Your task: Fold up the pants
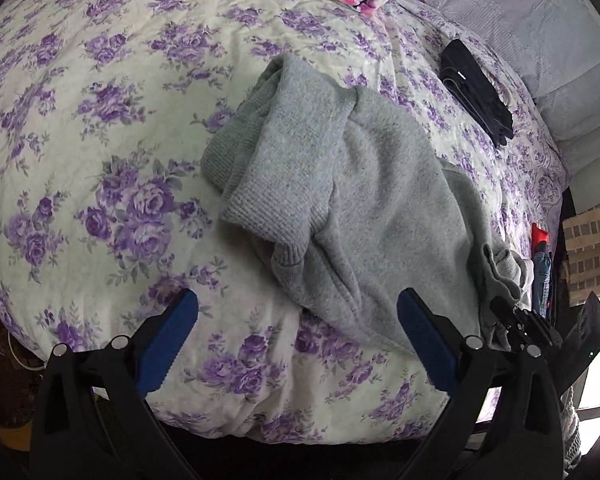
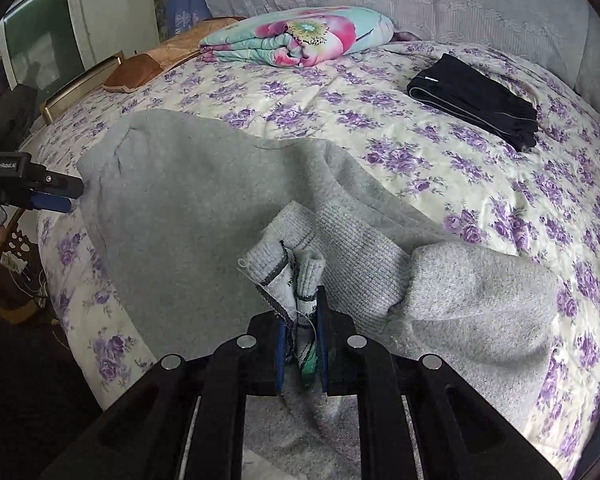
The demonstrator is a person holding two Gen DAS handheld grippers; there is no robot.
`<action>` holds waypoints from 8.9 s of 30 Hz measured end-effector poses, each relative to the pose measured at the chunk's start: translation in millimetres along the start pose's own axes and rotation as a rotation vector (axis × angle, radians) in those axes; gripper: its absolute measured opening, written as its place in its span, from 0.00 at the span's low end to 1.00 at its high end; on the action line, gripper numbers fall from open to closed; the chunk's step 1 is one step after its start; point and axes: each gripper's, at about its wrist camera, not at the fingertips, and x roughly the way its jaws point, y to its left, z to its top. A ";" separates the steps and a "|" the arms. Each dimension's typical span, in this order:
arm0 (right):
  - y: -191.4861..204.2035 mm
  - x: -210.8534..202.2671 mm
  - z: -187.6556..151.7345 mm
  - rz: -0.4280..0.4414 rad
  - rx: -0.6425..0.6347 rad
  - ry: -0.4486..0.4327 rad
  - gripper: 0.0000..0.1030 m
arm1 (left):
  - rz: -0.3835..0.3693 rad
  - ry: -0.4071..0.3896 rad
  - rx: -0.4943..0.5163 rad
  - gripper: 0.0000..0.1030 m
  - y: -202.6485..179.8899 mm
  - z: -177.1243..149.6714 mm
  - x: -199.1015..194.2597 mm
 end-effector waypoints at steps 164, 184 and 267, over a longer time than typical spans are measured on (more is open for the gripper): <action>-98.0 -135.2 -25.8 0.117 0.166 -0.168 0.49 | -0.114 -0.045 0.602 0.86 -281.9 30.2 39.4; -89.1 -95.7 -50.1 0.187 0.197 -0.034 0.41 | 0.023 -0.026 0.649 0.95 -294.3 50.2 104.4; -46.2 -105.3 -20.1 0.029 0.123 -0.177 0.86 | 0.080 -0.023 0.504 0.95 -188.8 -53.2 49.4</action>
